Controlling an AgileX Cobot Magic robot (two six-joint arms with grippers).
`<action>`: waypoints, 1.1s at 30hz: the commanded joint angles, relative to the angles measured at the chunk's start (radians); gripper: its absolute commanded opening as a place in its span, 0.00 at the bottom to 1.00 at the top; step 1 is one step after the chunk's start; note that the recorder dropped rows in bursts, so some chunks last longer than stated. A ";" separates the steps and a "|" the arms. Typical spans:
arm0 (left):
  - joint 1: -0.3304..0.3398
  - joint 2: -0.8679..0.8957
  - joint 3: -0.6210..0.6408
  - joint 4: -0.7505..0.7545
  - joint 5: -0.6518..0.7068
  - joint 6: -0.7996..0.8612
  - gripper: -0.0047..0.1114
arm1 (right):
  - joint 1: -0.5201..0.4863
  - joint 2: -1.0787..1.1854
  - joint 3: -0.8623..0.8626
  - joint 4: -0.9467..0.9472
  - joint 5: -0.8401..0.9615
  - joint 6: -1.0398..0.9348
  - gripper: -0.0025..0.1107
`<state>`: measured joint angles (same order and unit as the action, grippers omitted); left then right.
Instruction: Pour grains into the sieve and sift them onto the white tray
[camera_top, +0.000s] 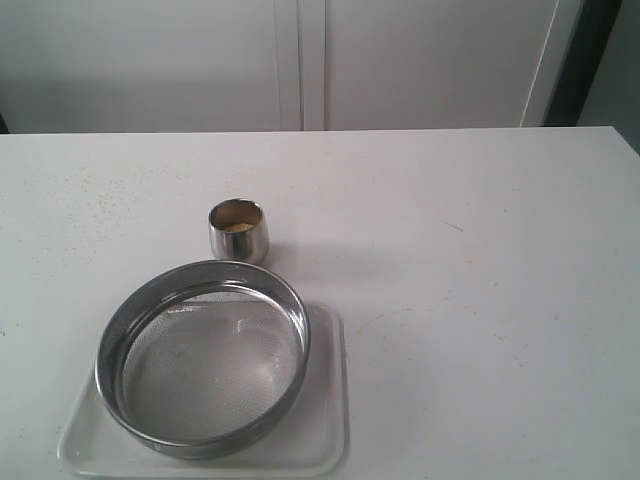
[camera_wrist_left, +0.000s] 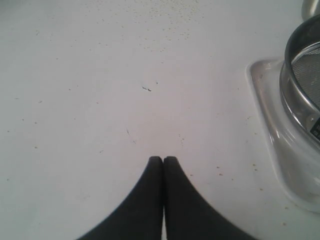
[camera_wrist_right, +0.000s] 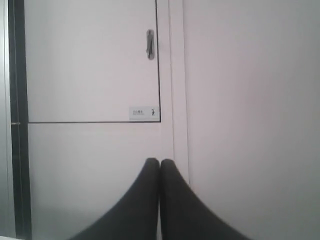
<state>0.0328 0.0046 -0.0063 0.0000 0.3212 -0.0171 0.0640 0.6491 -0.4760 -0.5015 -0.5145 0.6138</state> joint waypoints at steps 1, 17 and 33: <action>-0.006 -0.005 0.006 0.000 0.009 -0.001 0.04 | -0.005 0.154 -0.055 -0.056 -0.067 0.018 0.02; -0.006 -0.005 0.006 0.000 0.009 -0.001 0.04 | -0.005 0.550 -0.172 -0.305 -0.296 0.079 0.02; -0.006 -0.005 0.006 0.000 0.009 -0.001 0.04 | -0.005 1.031 -0.378 -0.608 -0.616 0.037 0.02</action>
<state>0.0328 0.0046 -0.0063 0.0000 0.3212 -0.0171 0.0640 1.6199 -0.8018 -0.9938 -1.0805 0.6713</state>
